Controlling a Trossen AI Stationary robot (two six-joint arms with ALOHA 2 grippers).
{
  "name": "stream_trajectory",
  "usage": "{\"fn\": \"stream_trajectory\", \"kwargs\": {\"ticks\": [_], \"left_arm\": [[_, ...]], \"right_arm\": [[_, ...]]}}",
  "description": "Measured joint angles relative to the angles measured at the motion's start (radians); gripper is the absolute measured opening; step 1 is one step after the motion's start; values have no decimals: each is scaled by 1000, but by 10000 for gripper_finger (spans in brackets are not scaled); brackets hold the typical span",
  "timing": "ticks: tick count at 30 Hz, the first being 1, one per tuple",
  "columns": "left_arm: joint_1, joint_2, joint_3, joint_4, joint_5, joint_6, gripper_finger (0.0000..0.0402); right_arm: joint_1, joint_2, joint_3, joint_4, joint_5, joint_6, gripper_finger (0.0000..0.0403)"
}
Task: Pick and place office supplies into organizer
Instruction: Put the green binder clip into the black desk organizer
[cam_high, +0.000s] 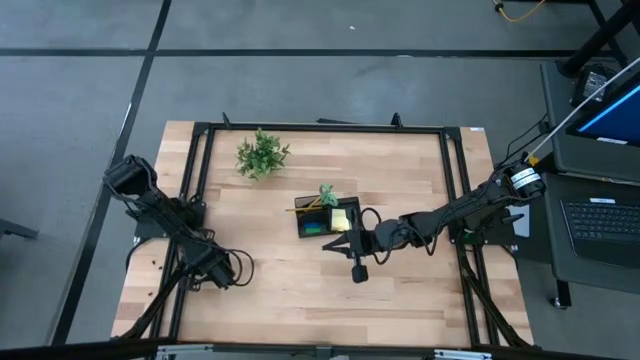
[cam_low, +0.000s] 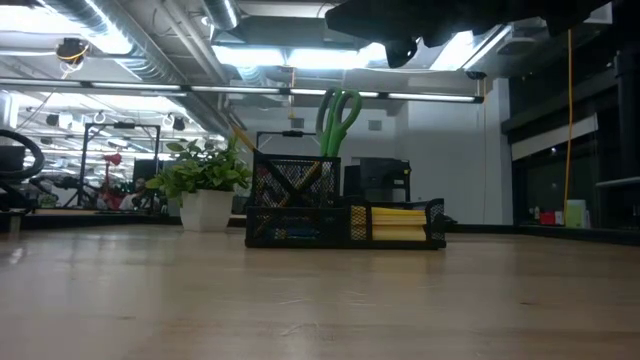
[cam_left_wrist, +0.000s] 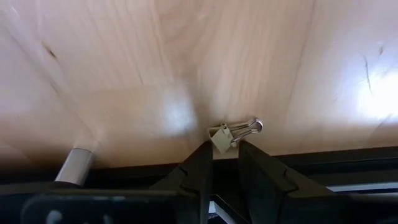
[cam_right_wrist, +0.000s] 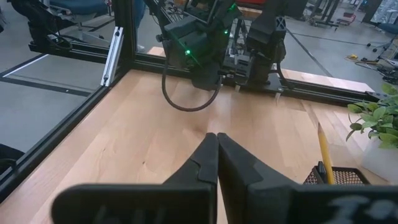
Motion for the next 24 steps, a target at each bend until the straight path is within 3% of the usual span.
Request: {"fn": "stream_trajectory", "kwargs": {"ticks": [24], "left_arm": [[1,-1,4,18,-15,-27,28]], "right_arm": [[0,0,0,1,0,0,10]]}}
